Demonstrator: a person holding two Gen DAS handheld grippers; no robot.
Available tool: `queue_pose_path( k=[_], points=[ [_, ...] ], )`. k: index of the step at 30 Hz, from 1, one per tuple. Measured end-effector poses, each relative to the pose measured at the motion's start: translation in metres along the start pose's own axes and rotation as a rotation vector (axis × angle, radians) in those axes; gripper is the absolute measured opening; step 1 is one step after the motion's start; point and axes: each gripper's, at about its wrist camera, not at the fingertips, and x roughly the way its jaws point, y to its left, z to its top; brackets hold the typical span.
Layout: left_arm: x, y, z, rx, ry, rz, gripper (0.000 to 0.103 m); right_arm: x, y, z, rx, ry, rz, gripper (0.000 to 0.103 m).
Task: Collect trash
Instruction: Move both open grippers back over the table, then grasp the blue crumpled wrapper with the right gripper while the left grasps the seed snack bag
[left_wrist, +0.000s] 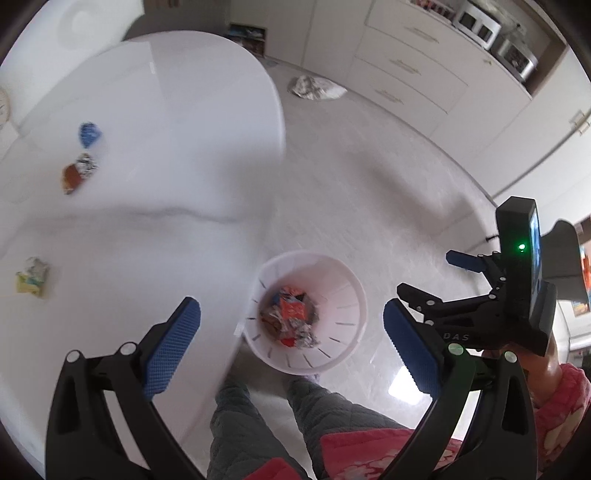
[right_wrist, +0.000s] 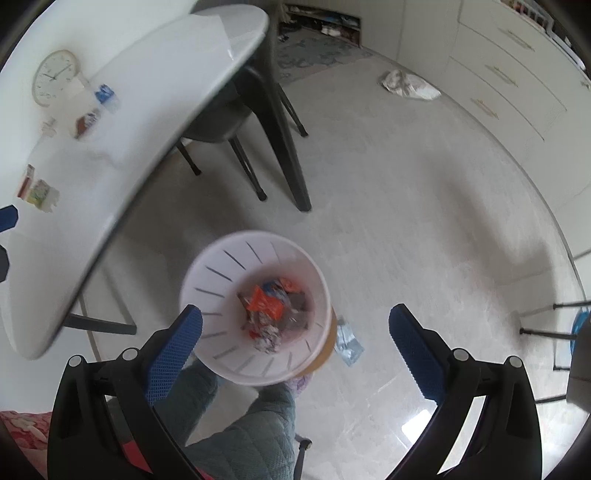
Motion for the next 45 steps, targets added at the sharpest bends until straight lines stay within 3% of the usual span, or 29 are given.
queue_pose_path(
  k=[8,14,22,26,30,37,40,42,45],
  points=[
    [-0.051,0.083,-0.003,-0.117,-0.108,0.108,0.095,-0.023,0.085,0.069,-0.140,-0.111,0.096,0.100],
    [-0.078,0.160,-0.017,-0.219,-0.140,0.192,0.095,-0.014,0.161,0.112,-0.250,-0.122,0.165,0.100],
    [-0.078,0.243,-0.048,-0.394,-0.120,0.238,0.095,0.022,0.269,0.175,-0.469,-0.094,0.245,0.100],
    [-0.074,0.267,-0.061,-0.458,-0.114,0.241,0.095,0.045,0.299,0.226,-0.463,-0.088,0.259,0.100],
    [-0.070,0.280,-0.067,-0.485,-0.105,0.236,0.095,0.077,0.322,0.280,-0.452,-0.091,0.218,0.099],
    [-0.064,0.300,-0.058,-0.476,-0.098,0.236,0.095,0.136,0.350,0.320,-0.459,-0.017,0.153,0.079],
    [-0.062,0.302,-0.048,-0.445,-0.106,0.238,0.095,0.145,0.353,0.320,-0.492,-0.004,0.122,0.062],
    [-0.062,0.302,-0.042,-0.427,-0.114,0.233,0.095,0.147,0.352,0.319,-0.509,-0.002,0.108,0.037],
    [-0.060,0.300,-0.026,-0.378,-0.127,0.218,0.095,0.143,0.346,0.319,-0.500,-0.007,0.126,0.032]
  ],
)
